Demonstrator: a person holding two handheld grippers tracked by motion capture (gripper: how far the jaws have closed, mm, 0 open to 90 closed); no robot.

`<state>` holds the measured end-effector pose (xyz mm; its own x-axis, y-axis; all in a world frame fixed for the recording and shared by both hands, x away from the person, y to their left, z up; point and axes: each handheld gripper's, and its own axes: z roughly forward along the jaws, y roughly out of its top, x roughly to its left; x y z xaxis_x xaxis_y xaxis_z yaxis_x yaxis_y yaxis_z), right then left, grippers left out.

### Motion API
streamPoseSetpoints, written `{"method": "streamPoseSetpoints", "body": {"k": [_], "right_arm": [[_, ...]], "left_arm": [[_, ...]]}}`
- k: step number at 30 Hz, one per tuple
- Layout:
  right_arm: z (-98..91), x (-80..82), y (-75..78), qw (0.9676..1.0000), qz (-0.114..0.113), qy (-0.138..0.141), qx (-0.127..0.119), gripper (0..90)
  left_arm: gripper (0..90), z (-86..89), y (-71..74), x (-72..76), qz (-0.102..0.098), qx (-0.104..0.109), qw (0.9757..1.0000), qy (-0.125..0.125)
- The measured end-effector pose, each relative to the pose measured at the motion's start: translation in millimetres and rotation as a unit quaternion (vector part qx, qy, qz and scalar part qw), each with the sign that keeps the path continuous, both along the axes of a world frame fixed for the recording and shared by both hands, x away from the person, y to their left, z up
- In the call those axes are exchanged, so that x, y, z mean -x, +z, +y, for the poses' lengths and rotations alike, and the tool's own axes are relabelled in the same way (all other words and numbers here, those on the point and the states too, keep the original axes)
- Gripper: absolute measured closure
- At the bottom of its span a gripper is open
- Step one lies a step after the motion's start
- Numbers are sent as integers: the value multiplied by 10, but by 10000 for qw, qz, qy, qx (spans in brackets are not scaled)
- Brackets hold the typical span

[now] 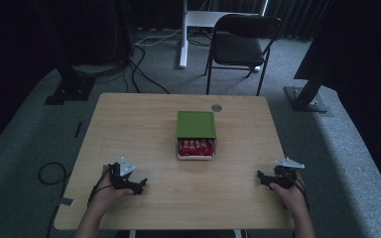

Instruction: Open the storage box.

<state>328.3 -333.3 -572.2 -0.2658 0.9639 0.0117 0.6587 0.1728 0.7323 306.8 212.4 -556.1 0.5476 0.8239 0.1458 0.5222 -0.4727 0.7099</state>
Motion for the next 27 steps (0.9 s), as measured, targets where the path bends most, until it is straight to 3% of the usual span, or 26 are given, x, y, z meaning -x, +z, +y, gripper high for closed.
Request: {"method": "streamPoseSetpoints", "body": {"k": [7, 14, 18, 27], "right_arm": [[0, 0, 0, 10000, -2, 1, 1, 107], [0, 0, 0, 10000, -1, 1, 1, 107], [0, 0, 1, 10000, 3, 1, 1, 107], [4, -3, 1, 10000, 8, -17, -5, 107]], "left_arm": [[12, -170, 11, -21, -135, -55, 9996, -225], [12, -395, 39, -49, -254, -222, 9977, -580], [12, -527, 57, -63, -357, -211, 9961, -781], [12, -787, 78, -70, -605, -452, 9904, -1155]]}}
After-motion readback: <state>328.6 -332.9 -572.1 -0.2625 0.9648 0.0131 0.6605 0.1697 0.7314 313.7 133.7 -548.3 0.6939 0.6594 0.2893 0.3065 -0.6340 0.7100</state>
